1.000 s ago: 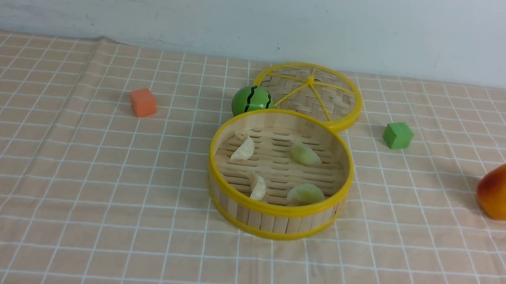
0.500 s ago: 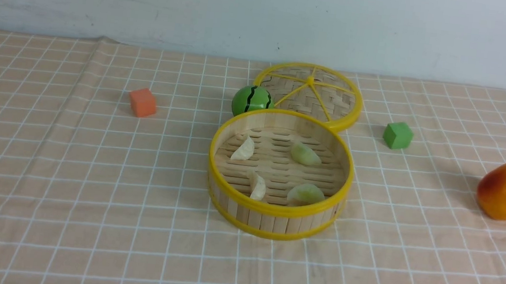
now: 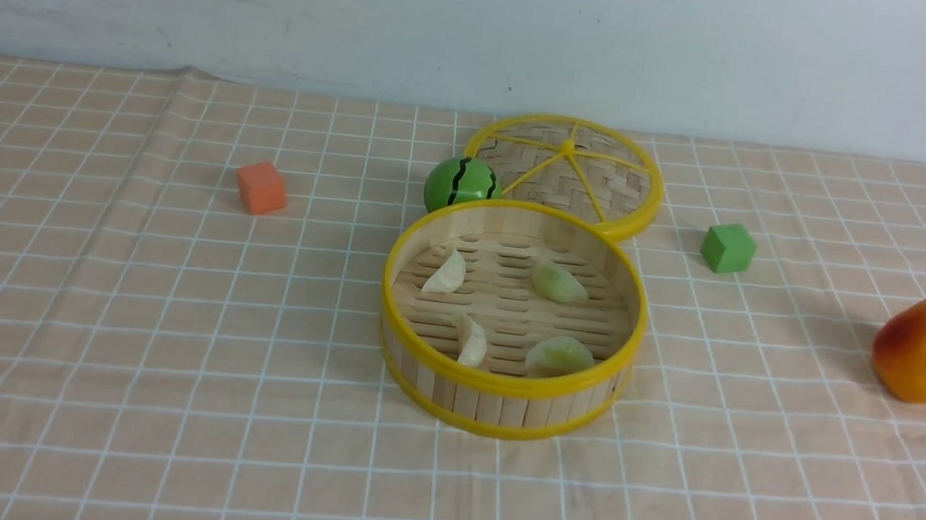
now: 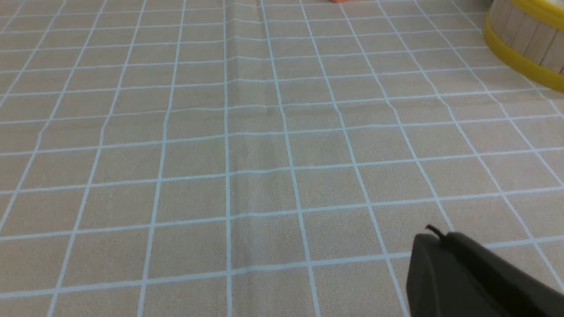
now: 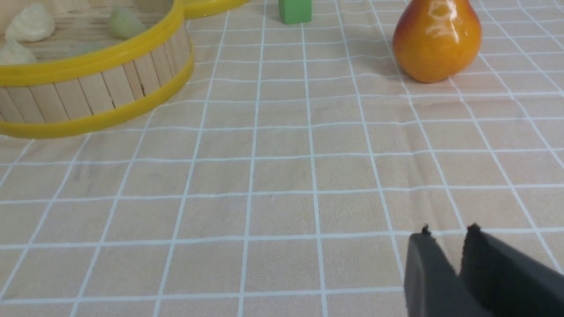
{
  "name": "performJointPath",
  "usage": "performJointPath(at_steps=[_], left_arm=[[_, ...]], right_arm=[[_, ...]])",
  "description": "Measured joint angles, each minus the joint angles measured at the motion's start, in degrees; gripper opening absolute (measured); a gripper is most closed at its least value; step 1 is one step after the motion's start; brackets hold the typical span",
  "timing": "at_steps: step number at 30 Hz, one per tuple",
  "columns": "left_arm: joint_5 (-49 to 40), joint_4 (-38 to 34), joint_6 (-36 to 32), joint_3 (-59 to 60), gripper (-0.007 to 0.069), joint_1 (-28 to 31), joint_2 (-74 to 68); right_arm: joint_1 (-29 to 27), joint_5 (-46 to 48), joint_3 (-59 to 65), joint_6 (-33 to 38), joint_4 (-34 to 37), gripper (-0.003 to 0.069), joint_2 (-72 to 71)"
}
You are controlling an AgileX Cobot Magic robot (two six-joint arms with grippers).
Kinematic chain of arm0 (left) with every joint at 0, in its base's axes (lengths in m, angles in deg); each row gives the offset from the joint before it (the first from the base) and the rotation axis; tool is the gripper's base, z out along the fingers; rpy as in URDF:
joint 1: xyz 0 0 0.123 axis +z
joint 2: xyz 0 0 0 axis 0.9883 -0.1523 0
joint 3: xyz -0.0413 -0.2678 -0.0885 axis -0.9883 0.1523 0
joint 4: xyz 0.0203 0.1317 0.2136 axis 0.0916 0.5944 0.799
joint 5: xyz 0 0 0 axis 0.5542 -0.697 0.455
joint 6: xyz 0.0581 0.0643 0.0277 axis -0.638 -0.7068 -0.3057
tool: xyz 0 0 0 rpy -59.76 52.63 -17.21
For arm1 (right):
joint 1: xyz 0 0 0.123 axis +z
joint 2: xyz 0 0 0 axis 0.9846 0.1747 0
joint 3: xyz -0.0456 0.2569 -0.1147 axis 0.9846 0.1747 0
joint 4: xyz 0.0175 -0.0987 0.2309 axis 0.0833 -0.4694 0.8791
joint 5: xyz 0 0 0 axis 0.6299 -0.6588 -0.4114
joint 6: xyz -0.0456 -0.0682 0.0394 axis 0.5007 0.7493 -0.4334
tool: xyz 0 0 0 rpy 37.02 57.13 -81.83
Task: Put the dumplings into the steamer on the table with the brown tablecloth.
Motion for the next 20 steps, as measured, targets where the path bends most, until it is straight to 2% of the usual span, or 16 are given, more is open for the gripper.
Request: performJointPath(at_steps=[20], left_arm=[[0.0, 0.0, 0.0, 0.0, -0.0008, 0.0, 0.0]], right_arm=[[0.0, 0.0, 0.0, 0.0, 0.0, 0.0154, 0.0]])
